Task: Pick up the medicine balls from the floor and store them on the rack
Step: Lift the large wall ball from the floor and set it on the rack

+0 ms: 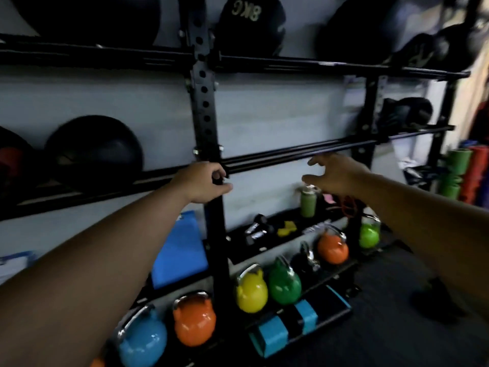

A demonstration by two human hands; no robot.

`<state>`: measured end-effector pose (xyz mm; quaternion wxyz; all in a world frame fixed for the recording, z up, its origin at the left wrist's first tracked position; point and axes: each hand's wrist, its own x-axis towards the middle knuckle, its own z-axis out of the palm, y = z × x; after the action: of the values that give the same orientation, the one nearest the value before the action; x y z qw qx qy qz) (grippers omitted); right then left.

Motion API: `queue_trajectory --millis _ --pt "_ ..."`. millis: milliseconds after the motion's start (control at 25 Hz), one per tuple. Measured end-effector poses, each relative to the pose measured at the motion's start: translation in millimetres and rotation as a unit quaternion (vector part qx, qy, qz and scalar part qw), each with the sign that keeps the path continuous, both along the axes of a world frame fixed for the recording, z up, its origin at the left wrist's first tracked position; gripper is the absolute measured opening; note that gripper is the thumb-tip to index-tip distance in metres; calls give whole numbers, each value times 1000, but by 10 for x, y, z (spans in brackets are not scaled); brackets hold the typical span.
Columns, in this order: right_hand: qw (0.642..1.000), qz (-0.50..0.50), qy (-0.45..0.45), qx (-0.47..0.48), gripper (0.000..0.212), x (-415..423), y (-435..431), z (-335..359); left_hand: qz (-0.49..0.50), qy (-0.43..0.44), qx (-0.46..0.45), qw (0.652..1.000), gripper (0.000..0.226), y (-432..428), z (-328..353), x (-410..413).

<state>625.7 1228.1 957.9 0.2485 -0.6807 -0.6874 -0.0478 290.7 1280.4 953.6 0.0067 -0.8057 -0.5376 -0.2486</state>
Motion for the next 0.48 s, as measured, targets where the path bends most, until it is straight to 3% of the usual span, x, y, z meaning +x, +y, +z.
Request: queue_trajectory --millis 280,480 --pt "986 -154 57 -36 58 2001 -1639 -430 -119 5 -75 990 63 -645 -292 2046" --pt "965 -241 99 -42 58 2832 -2325 -768 -199 23 -105 974 45 -932 -455 3129"
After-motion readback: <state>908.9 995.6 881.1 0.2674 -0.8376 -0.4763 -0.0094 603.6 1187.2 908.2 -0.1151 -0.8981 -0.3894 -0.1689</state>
